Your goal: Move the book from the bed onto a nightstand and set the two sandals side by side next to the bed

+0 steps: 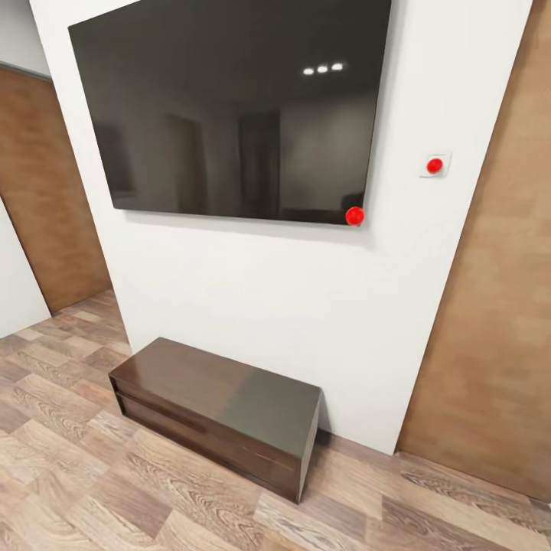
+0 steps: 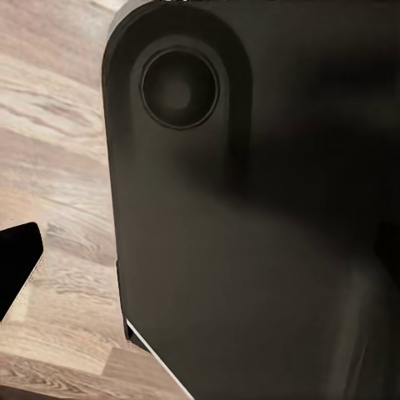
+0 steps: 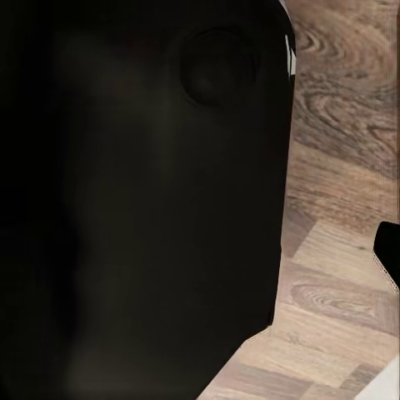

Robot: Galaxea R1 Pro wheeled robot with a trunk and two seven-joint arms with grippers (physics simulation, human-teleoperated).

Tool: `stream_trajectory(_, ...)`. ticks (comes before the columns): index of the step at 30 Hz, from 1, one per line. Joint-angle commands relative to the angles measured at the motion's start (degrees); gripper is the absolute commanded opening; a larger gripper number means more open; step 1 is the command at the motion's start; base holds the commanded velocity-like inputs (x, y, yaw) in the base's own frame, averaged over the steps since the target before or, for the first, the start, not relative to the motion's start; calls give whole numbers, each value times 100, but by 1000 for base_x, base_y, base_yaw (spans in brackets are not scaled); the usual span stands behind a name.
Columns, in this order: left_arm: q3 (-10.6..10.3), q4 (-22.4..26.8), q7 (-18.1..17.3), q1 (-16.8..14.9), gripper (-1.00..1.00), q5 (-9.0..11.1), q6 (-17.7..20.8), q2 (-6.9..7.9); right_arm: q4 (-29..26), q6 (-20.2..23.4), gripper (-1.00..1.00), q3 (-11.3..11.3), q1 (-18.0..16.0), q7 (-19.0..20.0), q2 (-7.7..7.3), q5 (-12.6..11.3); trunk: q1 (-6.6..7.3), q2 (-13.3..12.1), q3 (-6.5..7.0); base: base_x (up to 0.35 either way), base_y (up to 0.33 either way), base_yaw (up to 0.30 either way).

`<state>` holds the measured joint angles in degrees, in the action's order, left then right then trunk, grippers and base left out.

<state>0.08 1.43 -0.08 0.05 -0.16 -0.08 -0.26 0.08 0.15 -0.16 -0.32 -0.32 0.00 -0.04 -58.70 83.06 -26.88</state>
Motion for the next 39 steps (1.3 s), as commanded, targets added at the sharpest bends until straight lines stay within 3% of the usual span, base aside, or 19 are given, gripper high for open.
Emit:
stream_trajectory(1,1,7,-1,1,100,-2,-1,0,1,2,100,-1,-3,-3,0,-1,-3,2,-5,289,0,0)
stream_trajectory(11,1,7,-1,0,100,-2,-6,0,1,2,100,-1,-3,7,0,4,-3,2,-5,193,0,86)
stream_trajectory(39,-6,6,-1,1,100,-3,-10,0,1,6,100,-7,-3,21,0,4,-3,2,-5,8,0,276)
